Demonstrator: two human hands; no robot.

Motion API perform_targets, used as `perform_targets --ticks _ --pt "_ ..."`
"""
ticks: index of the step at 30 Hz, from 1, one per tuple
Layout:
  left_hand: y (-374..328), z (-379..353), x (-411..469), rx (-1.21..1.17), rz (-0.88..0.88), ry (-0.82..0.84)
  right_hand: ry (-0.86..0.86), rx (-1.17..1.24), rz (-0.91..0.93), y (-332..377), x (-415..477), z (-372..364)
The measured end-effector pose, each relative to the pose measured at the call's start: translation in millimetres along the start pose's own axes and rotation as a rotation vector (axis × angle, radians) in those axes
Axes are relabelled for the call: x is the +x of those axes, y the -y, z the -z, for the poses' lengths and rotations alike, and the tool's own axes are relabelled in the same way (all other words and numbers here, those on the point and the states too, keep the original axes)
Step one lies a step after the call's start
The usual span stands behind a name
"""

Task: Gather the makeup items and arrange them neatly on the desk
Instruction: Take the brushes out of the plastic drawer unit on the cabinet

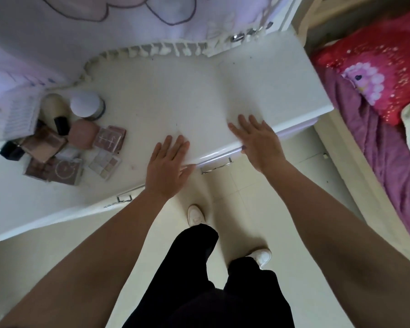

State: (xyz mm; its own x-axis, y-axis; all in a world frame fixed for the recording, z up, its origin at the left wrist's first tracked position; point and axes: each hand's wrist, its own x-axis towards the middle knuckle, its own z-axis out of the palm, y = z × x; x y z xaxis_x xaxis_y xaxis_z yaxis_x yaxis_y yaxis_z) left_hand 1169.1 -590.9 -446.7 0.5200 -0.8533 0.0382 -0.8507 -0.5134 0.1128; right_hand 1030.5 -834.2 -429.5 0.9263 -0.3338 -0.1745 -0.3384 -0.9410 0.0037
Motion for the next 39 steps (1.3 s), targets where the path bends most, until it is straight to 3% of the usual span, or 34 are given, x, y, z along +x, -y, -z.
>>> perform_targets --ticks 2,3,8,13,18,25,32,39 --pt "-6 28 9 0.029 0.024 0.122 0.102 0.056 -0.030 -5 1 29" --pt "-10 46 14 0.062 0.021 0.126 0.071 0.063 -0.062 -9 -3 47" --pt "-49 161 62 0.153 -0.010 -0.214 -0.169 0.051 -0.235 -50 -46 147" --pt "-131 300 117 0.197 -0.081 -0.548 -0.552 0.041 -0.318 -112 -112 270" --pt "-230 369 141 0.110 -0.217 -0.691 -0.786 -0.056 -0.489 -169 -211 337" --pt "-381 358 148 -0.113 -0.632 -0.605 -0.671 -0.215 -0.960 -203 -383 305" --pt "-551 338 67 -0.434 -1.198 -0.481 -0.665 -0.362 -1.476 -120 -582 283" --pt "-662 329 -168 -0.649 -1.652 -0.292 -0.570 -0.504 -1.960 77 -771 236"
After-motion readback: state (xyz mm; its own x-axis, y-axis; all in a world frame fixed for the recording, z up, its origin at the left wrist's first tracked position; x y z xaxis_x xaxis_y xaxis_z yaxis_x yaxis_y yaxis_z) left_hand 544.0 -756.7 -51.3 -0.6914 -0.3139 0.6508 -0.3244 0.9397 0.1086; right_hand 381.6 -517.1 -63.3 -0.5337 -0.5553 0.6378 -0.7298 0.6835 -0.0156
